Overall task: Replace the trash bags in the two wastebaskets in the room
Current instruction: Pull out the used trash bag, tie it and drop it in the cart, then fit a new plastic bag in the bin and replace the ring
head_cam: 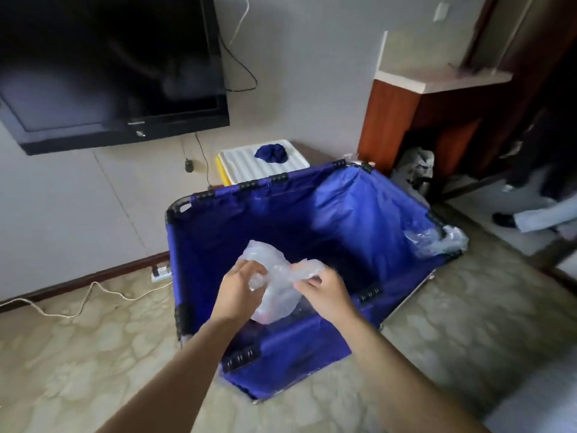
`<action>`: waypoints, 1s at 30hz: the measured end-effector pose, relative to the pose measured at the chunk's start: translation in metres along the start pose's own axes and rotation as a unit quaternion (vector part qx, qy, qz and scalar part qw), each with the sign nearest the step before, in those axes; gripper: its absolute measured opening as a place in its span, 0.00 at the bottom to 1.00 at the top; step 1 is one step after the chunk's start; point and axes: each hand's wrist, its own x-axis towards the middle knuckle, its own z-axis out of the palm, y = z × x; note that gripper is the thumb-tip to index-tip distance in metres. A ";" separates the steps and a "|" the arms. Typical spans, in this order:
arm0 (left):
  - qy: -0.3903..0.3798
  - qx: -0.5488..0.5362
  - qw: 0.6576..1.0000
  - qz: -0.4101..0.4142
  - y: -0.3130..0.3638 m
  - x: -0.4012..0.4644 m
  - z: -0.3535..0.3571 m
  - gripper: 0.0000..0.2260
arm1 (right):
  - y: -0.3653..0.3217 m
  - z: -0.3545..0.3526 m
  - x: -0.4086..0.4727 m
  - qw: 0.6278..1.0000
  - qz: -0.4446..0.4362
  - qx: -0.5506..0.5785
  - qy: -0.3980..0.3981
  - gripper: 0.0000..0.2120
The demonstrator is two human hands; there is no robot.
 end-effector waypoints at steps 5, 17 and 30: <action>-0.127 0.009 0.992 -0.008 0.010 0.083 0.067 0.14 | 0.037 -0.045 0.087 0.998 0.034 -0.060 0.013 0.19; -0.220 -0.014 0.975 -0.022 0.107 0.216 0.253 0.16 | 0.132 -0.210 0.219 0.991 0.099 -0.073 0.050 0.17; -0.336 -0.050 0.933 -0.119 0.224 0.281 0.474 0.30 | 0.214 -0.392 0.238 0.870 0.285 -0.227 0.333 0.25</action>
